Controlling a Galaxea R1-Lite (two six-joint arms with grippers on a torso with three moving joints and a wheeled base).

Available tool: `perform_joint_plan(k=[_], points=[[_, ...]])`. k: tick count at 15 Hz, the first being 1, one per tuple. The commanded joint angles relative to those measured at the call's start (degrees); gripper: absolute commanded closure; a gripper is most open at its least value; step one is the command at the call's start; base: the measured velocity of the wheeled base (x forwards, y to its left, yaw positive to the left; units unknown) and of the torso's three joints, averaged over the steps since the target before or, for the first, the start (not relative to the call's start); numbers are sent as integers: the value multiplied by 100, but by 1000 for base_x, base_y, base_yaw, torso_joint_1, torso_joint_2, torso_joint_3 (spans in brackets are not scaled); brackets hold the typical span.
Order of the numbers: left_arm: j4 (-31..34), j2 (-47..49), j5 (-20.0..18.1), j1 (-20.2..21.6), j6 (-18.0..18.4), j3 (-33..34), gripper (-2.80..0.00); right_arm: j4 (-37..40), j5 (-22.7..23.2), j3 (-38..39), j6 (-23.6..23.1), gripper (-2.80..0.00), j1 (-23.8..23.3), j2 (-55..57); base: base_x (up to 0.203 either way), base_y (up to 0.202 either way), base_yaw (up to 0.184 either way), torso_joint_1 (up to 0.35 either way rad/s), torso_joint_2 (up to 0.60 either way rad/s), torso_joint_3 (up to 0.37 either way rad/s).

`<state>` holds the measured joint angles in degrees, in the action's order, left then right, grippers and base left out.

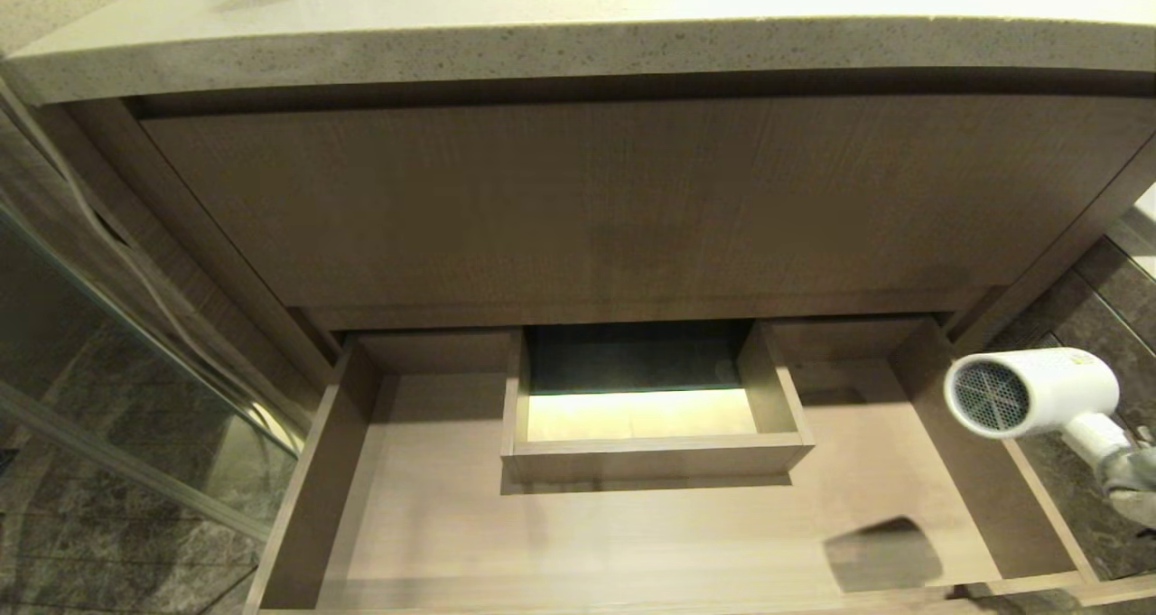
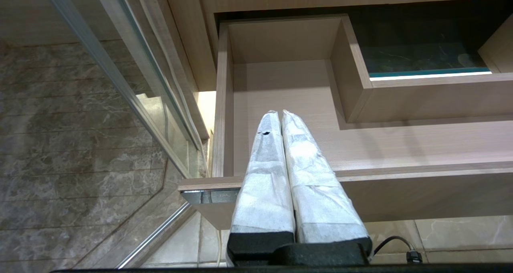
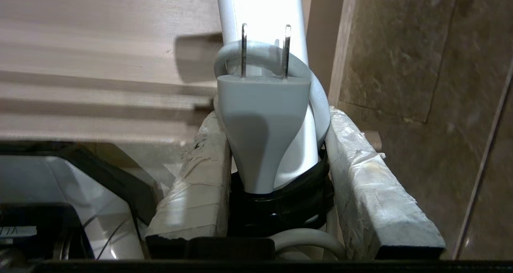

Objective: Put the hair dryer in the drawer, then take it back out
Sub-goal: Put it into the drawer

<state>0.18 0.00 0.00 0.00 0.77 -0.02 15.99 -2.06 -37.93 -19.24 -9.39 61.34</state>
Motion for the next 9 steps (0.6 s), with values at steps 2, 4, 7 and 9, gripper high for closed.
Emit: perform_joint_plan(k=[2, 4, 7, 9], points=[[-1, 0, 0, 0, 2, 2, 0, -645, 9, -261, -15, 0, 5, 1688, 0, 0, 0, 0, 0, 0], [-1, 0, 0, 0, 2, 2, 0, -873, 16, -574, -17, 0, 28, 2487, 0, 0, 0, 0, 0, 0], [-1, 0, 0, 0, 2, 2, 0, -1014, 15, -1125, -25, 0, 120, 3548, 0, 0, 0, 0, 0, 0], [-1, 0, 0, 0, 2, 2, 0, -1068, 4, -1573, -27, 0, 223, 4115, 0, 0, 0, 0, 0, 0]])
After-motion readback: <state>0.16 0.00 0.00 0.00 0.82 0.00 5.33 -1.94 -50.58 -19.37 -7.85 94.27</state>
